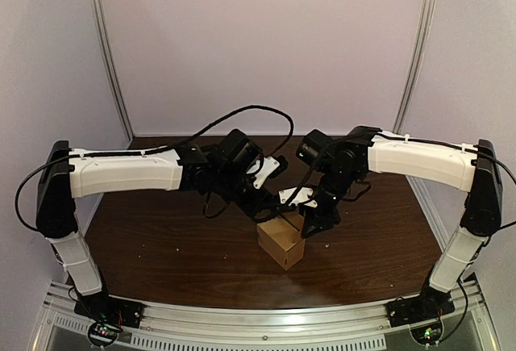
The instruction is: Fold the paper box
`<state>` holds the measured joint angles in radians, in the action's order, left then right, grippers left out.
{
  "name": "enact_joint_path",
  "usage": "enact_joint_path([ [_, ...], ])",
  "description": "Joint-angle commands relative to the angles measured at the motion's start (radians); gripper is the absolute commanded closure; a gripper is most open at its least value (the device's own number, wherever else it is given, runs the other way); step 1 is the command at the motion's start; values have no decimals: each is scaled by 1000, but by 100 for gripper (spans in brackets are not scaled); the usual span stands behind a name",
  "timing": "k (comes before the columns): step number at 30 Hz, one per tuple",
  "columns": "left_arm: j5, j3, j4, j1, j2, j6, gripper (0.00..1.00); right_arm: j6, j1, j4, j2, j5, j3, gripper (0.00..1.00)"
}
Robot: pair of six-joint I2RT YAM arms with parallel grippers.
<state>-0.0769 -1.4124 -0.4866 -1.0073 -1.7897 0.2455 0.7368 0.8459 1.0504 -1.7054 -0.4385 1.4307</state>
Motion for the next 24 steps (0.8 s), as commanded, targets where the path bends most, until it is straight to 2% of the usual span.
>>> enact_joint_path([
  [1, 0, 51, -55, -20, -5, 21, 100, -16, 16, -20, 25, 40, -9, 60],
  [24, 25, 85, -70, -29, 11, 29, 100, -31, 47, -16, 22, 101, 4, 62],
])
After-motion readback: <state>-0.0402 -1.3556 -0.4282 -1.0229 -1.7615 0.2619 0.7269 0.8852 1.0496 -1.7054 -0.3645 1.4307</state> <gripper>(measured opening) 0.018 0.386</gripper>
